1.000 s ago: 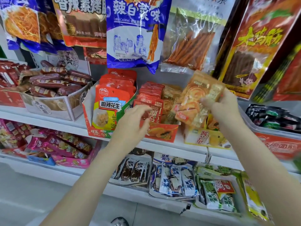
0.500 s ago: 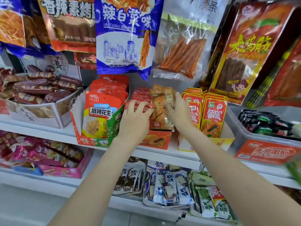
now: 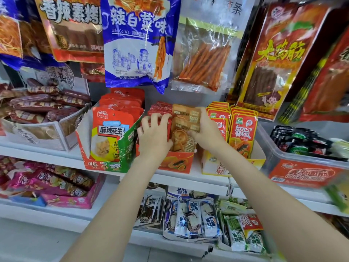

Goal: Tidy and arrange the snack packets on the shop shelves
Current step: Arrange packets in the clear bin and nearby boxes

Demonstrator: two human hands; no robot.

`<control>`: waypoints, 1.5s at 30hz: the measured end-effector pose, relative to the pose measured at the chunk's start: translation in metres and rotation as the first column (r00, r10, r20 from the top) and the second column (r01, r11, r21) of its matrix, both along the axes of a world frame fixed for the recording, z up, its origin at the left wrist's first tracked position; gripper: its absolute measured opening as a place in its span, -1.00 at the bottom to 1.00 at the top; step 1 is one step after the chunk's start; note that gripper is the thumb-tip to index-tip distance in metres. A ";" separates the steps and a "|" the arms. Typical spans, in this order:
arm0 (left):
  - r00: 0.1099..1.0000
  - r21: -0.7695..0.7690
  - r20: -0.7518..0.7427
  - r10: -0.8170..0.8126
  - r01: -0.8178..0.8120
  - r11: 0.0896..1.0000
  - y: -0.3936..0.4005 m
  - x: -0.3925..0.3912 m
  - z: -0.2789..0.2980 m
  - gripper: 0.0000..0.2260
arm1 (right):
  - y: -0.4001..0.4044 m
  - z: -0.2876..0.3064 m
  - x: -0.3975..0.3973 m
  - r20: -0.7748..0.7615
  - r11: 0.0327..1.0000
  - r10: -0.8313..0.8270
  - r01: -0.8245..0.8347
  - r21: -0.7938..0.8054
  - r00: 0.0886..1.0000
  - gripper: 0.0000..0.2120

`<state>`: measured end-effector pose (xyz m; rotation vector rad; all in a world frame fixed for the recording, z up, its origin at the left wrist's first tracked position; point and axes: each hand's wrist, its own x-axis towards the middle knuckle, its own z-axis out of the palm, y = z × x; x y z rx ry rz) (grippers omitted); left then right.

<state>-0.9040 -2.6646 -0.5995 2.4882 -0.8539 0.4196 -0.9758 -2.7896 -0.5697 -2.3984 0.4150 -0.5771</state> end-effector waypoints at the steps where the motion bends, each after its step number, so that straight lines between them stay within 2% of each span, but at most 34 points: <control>1: 1.000 0.005 -0.001 0.001 -0.001 1.000 0.000 -0.001 0.000 -0.39 | 0.000 0.000 0.004 -0.043 0.999 0.009 -0.011 -0.051 0.999 -0.47; 4: 1.000 -0.001 -0.007 0.001 -0.001 1.000 0.004 -0.001 0.000 -0.38 | -0.003 -0.006 0.014 -0.124 0.989 -0.044 0.026 -0.144 0.991 -0.49; 6: 0.999 0.005 -0.032 -0.016 0.016 1.000 0.007 0.002 0.000 -0.36 | -0.008 -0.008 0.013 -0.136 0.992 -0.084 0.069 -0.110 0.987 -0.46; 9: 0.998 0.032 -0.051 -0.037 0.038 0.999 0.006 0.004 0.001 -0.35 | -0.013 -0.006 0.008 -0.055 0.997 -0.065 0.063 -0.032 0.996 -0.27; 11: 0.999 0.029 -0.042 -0.026 0.028 0.999 0.005 0.002 0.003 -0.36 | -0.013 -0.006 0.008 -0.037 0.984 -0.055 0.048 -0.169 0.998 -0.22; 13: 0.999 0.028 -0.036 -0.018 0.019 0.999 0.004 0.000 0.002 -0.36 | -0.012 -0.008 0.010 -0.155 0.944 -0.061 0.007 -0.330 0.986 -0.28; 16: 0.999 0.025 -0.033 -0.019 0.020 0.999 0.005 -0.001 0.001 -0.36 | -0.009 -0.009 0.011 -0.381 0.943 -0.096 -0.039 -0.330 0.920 -0.28; 17: 0.999 0.022 -0.028 -0.020 0.020 1.000 0.006 0.000 0.001 -0.36 | -0.008 -0.008 0.012 -0.402 0.941 -0.120 -0.026 -0.339 0.908 -0.29; 19: 1.000 0.015 -0.016 -0.023 0.023 1.000 0.007 0.000 0.000 -0.36 | -0.006 -0.006 0.014 -0.410 0.899 -0.175 -0.024 -0.437 0.895 -0.46; 22: 0.999 0.010 -0.012 -0.030 0.031 0.999 0.007 -0.001 -0.001 -0.37 | -0.004 -0.006 0.015 -0.336 0.840 -0.237 0.019 -0.543 0.912 -0.72; 25: 0.999 0.005 -0.007 -0.036 0.036 0.999 0.007 -0.001 -0.002 -0.38 | -0.006 -0.002 0.017 -0.071 0.817 -0.291 0.209 -0.538 0.954 -0.86; 26: 0.999 0.000 -0.009 -0.037 0.037 0.999 0.007 -0.001 -0.002 -0.38 | -0.006 -0.001 0.019 -0.027 0.800 -0.308 0.243 -0.549 0.951 -0.86; 28: 0.999 -0.004 -0.014 -0.038 0.038 0.999 0.007 0.000 -0.002 -0.37 | -0.005 0.000 0.022 -0.107 0.782 -0.336 0.214 -0.586 0.936 -0.74; 31: 0.999 -0.006 0.002 -0.032 0.032 0.999 0.007 -0.001 -0.003 -0.38 | -0.002 -0.009 0.025 -0.223 0.760 -0.376 0.161 -0.630 0.900 -0.39; 35: 1.000 -0.014 0.010 -0.027 0.027 1.000 0.007 0.000 -0.004 -0.39 | 0.001 -0.015 0.025 -0.310 0.849 -0.330 0.137 -0.511 0.892 -0.15; 45: 0.999 -0.124 0.007 -0.044 0.045 0.991 0.007 0.002 -0.012 -0.40 | 0.005 -0.024 0.039 -0.289 0.812 -0.357 0.142 -0.566 0.888 -0.11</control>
